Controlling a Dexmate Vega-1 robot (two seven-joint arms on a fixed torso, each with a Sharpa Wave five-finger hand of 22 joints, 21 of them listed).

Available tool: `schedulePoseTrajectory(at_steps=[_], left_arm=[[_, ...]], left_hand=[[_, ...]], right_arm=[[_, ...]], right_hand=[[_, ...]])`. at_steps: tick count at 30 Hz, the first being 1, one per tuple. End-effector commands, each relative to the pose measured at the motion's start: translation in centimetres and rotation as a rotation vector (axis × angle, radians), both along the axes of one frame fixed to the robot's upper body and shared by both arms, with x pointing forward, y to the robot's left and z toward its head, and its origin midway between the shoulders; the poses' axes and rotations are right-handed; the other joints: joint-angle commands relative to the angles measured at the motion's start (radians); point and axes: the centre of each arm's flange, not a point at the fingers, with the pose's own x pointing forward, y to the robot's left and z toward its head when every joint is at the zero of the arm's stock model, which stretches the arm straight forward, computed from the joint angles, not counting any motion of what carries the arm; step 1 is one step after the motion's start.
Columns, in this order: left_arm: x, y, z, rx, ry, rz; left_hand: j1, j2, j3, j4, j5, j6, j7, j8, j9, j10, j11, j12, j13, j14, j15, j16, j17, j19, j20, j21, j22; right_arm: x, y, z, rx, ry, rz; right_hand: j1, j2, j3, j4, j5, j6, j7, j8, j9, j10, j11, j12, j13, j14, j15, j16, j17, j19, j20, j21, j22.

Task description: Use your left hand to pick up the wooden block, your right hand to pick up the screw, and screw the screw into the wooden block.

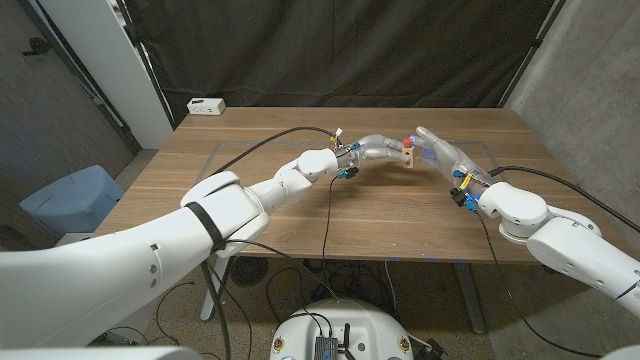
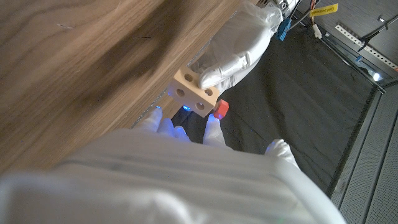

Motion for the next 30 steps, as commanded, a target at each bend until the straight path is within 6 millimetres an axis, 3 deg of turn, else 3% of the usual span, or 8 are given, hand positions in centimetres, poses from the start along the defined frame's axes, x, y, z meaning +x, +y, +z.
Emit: schedulePoseTrajectory(at_steps=[1, 30], left_arm=[[-0.2, -0.1, 0.0, 0.006, -0.009, -0.011], [0.7, 0.2, -0.2, 0.011, 0.037, 0.038]], left_hand=[[-0.006, 0.001, 0.002, 0.000, 0.006, 0.000, -0.001, 0.004, 0.004, -0.002, 0.002, 0.000, 0.000, -0.003, 0.005, -0.001, 0.003, -0.003, 0.008, 0.004, 0.002], [-0.008, 0.002, 0.002, 0.000, 0.006, -0.003, 0.000, 0.004, 0.004, -0.002, 0.001, 0.000, 0.000, -0.005, 0.006, -0.001, 0.003, -0.004, 0.008, 0.004, 0.002]], right_arm=[[-0.5, 0.0, -0.1, -0.017, 0.002, -0.001], [-1.7, 0.3, -0.6, -0.029, 0.028, -0.044]], right_hand=[[-0.006, 0.003, 0.002, 0.008, 0.007, 0.001, -0.006, 0.005, 0.003, -0.065, -0.009, 0.005, 0.002, -0.122, 0.002, 0.004, 0.001, -0.007, 0.004, -0.001, 0.003], [-0.005, 0.003, 0.002, 0.010, 0.009, 0.006, -0.010, 0.007, 0.003, -0.061, -0.012, 0.007, 0.002, -0.120, 0.000, 0.005, 0.000, -0.007, 0.004, -0.001, 0.003]])
